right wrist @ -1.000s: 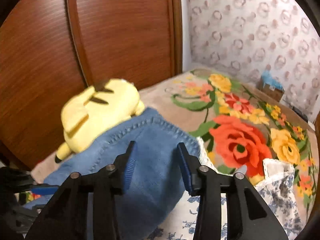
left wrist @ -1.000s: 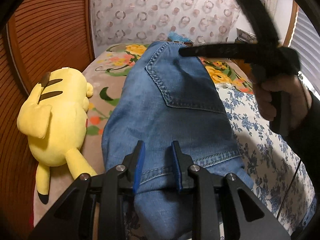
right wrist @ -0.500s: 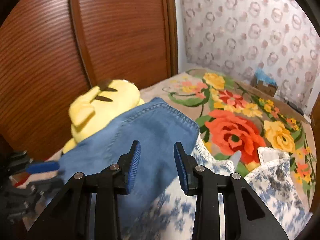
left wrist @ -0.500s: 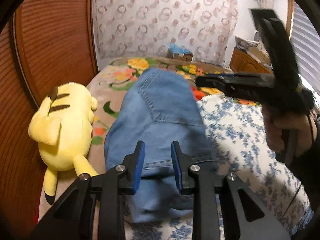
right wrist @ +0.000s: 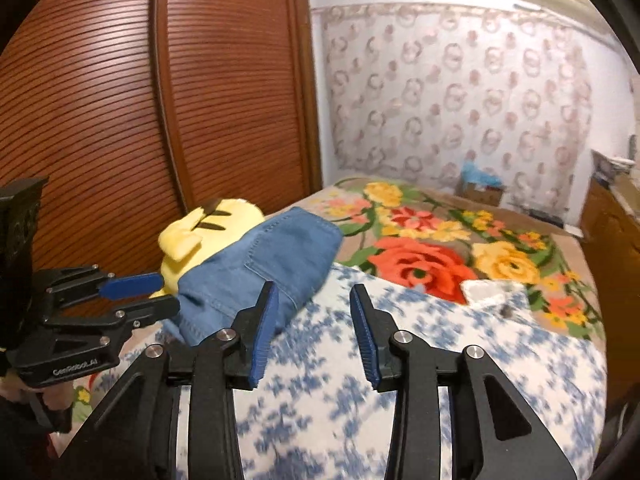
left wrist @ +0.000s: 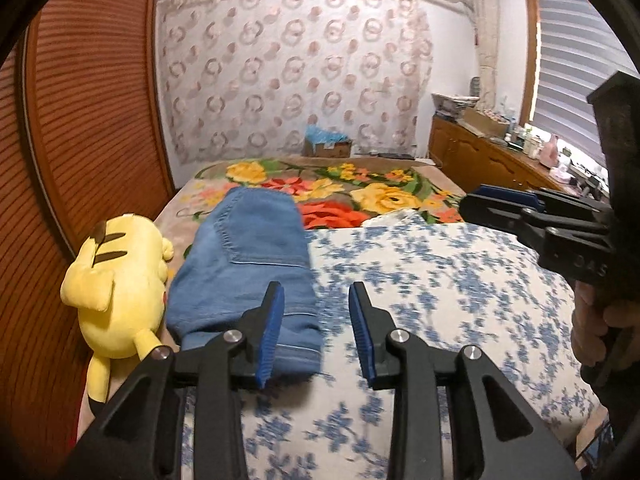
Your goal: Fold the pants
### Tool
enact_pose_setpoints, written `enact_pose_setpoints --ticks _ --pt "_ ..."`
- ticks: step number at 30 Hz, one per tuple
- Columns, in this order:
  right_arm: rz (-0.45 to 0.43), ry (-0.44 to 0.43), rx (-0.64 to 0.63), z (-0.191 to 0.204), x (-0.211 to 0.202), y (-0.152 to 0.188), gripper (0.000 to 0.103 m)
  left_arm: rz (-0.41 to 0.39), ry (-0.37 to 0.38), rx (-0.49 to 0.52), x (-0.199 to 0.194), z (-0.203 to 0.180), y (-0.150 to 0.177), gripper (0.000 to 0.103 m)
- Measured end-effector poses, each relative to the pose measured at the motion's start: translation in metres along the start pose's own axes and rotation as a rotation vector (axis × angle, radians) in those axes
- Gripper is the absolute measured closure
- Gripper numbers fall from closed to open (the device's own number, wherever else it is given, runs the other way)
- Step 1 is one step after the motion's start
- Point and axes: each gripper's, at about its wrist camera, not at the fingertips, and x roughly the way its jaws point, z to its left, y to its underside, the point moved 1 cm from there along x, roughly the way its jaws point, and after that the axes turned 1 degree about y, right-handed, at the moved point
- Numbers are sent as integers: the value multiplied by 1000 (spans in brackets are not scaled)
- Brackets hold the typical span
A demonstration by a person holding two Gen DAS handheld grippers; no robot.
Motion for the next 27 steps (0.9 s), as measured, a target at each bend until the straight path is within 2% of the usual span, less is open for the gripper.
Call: enact_pose_setpoints --ticks 14,19,23,27 --pt "-117 207 77 -27 -123 51 37 -82 22 43 -49 -65 7 66" --pt "-157 306 121 -37 -158 71 32 -94 27 54 -62 -84 15 59" --pt "-182 371 147 -42 -184 84 30 -114 8 71 -73 -97 19 59" --pt "-192 400 156 -46 -198 91 29 -131 19 55 -81 -101 22 58"
